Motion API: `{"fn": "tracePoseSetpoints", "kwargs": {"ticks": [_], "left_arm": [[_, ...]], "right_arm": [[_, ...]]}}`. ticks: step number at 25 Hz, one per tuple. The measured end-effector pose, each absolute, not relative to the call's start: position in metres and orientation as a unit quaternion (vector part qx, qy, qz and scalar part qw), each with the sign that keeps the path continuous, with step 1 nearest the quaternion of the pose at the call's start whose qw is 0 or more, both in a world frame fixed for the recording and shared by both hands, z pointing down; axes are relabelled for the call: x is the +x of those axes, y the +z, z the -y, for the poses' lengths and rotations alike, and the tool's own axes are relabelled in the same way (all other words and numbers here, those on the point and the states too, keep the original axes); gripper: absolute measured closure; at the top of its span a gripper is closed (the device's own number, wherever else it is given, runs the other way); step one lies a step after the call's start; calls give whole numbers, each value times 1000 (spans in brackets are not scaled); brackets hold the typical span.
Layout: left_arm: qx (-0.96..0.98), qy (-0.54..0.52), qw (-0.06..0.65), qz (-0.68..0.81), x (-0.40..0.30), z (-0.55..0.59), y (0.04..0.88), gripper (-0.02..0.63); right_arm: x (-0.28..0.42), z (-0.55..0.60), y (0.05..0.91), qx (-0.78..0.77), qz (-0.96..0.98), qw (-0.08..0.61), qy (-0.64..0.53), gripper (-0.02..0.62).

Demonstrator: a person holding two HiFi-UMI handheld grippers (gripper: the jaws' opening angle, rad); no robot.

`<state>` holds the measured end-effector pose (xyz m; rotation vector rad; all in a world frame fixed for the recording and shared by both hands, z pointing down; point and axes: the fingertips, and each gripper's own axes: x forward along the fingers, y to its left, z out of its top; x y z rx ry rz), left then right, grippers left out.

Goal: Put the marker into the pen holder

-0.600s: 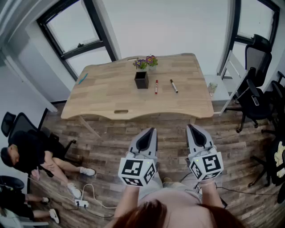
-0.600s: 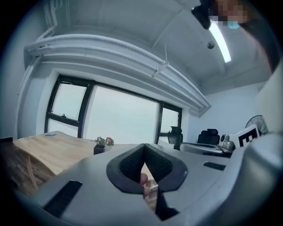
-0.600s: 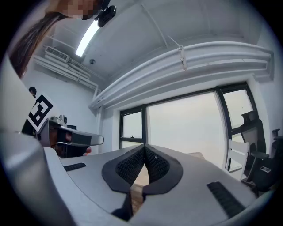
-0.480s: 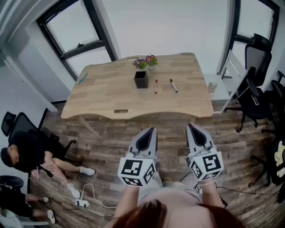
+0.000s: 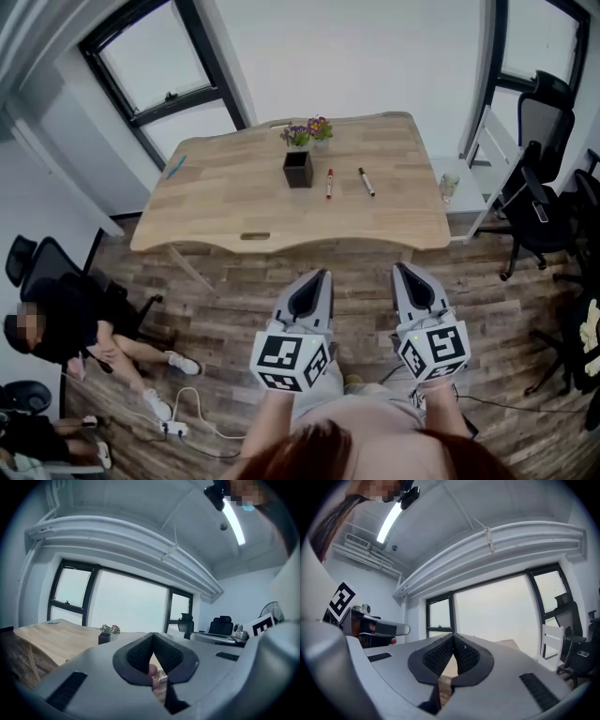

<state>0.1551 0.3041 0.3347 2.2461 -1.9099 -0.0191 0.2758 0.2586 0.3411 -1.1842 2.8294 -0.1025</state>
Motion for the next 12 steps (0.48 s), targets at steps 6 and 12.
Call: {"fn": "tracePoseSetpoints", "kwargs": {"ticks": [6,12], "left_arm": [[761,-6,98,641,152,-293,337,604],[763,0,103,638,143,-272,340,604]], "right_arm": [[272,-252,346,-382,-921,44,-59,595],[259,-241,346,-369,-927,38,-48,595]]}}
